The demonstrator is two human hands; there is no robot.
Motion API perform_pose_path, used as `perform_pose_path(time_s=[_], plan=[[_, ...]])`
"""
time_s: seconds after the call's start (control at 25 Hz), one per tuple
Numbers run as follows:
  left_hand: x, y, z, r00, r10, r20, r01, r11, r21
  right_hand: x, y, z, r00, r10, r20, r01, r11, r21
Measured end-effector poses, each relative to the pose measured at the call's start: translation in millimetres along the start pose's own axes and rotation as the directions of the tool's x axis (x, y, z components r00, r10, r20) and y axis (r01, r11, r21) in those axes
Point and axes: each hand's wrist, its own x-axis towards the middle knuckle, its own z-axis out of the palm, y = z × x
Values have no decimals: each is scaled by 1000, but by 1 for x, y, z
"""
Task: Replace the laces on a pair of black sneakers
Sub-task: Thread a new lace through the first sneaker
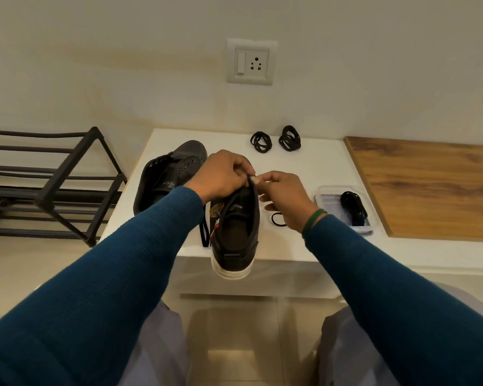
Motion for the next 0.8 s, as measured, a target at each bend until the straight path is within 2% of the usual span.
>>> perform_pose_path(time_s=[0.08, 0.12, 0.2, 0.24, 0.28, 0.32, 0.36, 0.4, 0.44, 0.48, 0.52, 0.56, 0.6, 0.64, 0.68, 0.72, 0.76, 0.8], plan=[[1, 0, -1, 1000, 14, 20, -14, 1000, 28, 1, -10, 6, 991, -50, -124, 64, 992, 109], [1, 0, -2, 1000, 13, 27, -14, 999, 31, 4, -22, 2, 983, -51, -179, 101, 953, 284], [0, -2, -3, 999, 7, 32, -8, 999, 42, 9, -46, -20, 980, -48, -193, 166, 733, 660], [0, -3, -3, 999, 2, 32, -4, 999, 46, 10, -55, -35, 976, -87, -202, 204, 701, 684], [0, -4, -3, 999, -2, 33, 1, 999, 46, 12, -58, -49, 966, -152, -207, 243, 805, 542], [0, -4, -3, 999, -7, 35, 5, 999, 43, 11, -57, -58, 954, -236, -182, 271, 941, 201], [0, -5, -3, 999, -11, 36, 10, 999, 42, 9, -51, -61, 951, -293, -94, 263, 932, -248], [-1, -6, -3, 999, -14, 35, 12, 999, 43, 5, -41, -57, 963, -263, 62, 246, 757, -606], [-1, -7, -3, 999, -13, 32, 11, 999, 47, 3, -32, -49, 956, -177, 233, 292, 561, -774], [-2, -7, -3, 1000, -10, 29, 8, 999, 52, 2, -28, -41, 920, -144, 364, 386, 491, -781], [-3, -7, -3, 1000, -6, 24, 5, 998, 56, 0, -31, -35, 872, -233, 431, 481, 573, -663], [-3, -7, -3, 1000, -7, 19, 6, 998, 56, -1, -41, -36, 841, -390, 376, 532, 724, -439], [-4, -7, -3, 1000, -13, 18, 12, 999, 49, 0, -52, -41, 836, -514, 192, 541, 829, -140], [-4, -7, -2, 1000, -20, 19, 20, 999, 38, 2, -63, -53, 835, -550, -37, 547, 819, 176], [-4, -7, -2, 999, -27, 19, 27, 999, 29, 3, -71, -64, 839, -504, -207, 541, 728, 421], [-4, -8, -2, 999, -31, 22, 31, 999, 26, 4, -73, -73, 852, -433, -295, 520, 633, 574], [-3, -7, -2, 999, -33, 28, 33, 999, 30, 5, -69, -78, 877, -364, -314, 476, 564, 674], [-2, -7, -1, 999, -36, 33, 35, 999, 38, 4, -63, -75, 913, -300, -276, 403, 555, 728]])
